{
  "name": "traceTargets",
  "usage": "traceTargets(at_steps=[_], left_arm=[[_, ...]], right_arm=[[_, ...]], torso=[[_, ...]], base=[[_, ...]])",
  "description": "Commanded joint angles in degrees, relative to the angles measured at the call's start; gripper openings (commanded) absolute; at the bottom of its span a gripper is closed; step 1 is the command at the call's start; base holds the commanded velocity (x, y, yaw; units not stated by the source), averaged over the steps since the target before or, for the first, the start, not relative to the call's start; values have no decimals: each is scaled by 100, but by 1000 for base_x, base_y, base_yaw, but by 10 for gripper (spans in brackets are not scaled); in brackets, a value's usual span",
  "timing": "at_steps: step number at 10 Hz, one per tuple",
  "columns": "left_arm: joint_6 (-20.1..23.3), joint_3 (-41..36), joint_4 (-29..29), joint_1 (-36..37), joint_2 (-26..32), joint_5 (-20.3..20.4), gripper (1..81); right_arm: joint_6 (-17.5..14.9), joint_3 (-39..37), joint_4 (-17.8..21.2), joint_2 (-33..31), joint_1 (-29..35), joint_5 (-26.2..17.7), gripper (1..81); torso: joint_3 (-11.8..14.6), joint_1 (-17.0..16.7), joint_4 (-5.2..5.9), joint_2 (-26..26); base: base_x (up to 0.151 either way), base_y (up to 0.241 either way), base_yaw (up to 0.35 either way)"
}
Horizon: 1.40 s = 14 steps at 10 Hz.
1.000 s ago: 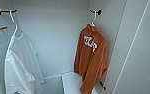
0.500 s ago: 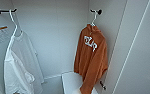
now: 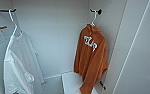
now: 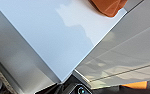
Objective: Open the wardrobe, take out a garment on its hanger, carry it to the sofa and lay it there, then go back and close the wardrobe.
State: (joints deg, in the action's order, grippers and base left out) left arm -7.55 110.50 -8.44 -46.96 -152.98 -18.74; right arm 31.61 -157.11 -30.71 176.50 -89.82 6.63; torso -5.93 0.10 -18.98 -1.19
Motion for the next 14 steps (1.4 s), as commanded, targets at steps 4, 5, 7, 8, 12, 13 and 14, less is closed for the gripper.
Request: traceTargets(at_steps=[4, 5, 7, 8, 12, 13, 14], left_arm=[[-695, -151, -88, 2317, -444, -666, 811], [-783, -90, -88, 2502, -567, -737, 811], [-1029, 209, -79, 2932, -918, -771, 811], [-1283, 227, -45, 3231, -1033, -763, 811], [-2198, -89, 17, 4329, -1042, -772, 811], [-2365, -116, 17, 4532, -1060, -763, 811], [-2497, -81, 17, 4796, -1121, -754, 811]], right_arm=[[12, 33, -14, 11, 232, -259, 811], [12, 24, -14, 11, 231, -251, 811], [21, 33, -5, 20, 249, -259, 811], [21, 33, -5, 20, 240, -259, 811], [29, 15, -5, 11, 275, -268, 811], [29, 33, -14, 20, 293, -276, 811], [21, 33, -6, 20, 293, -285, 811]], torso=[[-2, 2, 0, 2], [-5, 4, 0, 4], [-5, 4, 0, 4], [-7, 4, 0, 4], [-9, 6, 0, 6], [-11, 9, 0, 9], [-11, 9, 0, 9]], base=[[0, 0, 0], [0, 0, 0], [0, 0, 0], [0, 0, 0], [0, 0, 0], [0, 0, 0], [0, 0, 0]])
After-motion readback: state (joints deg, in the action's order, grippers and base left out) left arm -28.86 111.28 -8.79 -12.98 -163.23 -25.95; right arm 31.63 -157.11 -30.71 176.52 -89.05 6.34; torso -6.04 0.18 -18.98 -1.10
